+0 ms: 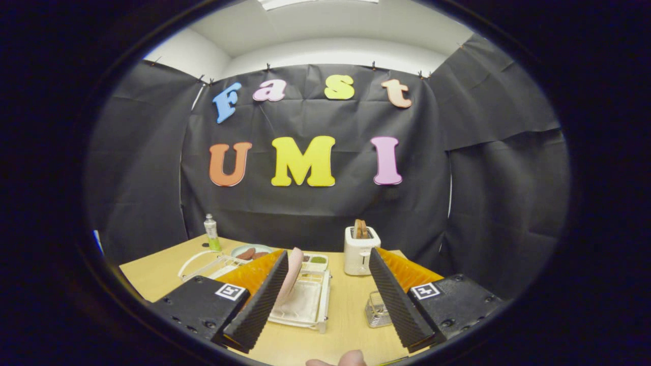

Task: Take the plate from the dish rack, then take the spoon from the basket and place it into the plate.

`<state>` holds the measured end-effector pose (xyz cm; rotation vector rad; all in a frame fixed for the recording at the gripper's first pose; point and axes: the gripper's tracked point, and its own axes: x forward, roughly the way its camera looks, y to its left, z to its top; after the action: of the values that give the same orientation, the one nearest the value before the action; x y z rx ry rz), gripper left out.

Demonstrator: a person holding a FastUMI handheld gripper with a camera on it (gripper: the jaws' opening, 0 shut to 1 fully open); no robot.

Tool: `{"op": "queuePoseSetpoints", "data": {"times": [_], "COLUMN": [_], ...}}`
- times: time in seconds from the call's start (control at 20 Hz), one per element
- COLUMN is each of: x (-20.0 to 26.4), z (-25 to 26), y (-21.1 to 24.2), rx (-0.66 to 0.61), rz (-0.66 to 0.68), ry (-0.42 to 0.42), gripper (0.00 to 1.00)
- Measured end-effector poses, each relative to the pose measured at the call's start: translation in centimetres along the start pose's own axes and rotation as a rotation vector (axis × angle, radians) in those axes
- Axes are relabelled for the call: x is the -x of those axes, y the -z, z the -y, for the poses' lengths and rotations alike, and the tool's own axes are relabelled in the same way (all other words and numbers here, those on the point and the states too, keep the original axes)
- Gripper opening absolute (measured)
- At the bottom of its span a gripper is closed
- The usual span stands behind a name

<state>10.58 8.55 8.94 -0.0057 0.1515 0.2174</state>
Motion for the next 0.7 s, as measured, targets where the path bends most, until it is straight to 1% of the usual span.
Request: {"op": "queuePoseSetpoints", "data": {"times": [0.25, 0.35, 0.55, 0.7], "x": [-4.5, -6.2, -9.5, -11.8], "z": [-1.9, -3.3, -5.7, -6.7], "y": [-1.9, -1.8, 0.2, 2.1], "rx": [0.011, 0.010, 0.010, 0.002], "rz": [-0.116, -0.178, -0.350, -0.458], "ry": [-0.046, -0.072, -0.102, -0.098], "gripper": [1.00, 1.00, 1.00, 1.00]}}
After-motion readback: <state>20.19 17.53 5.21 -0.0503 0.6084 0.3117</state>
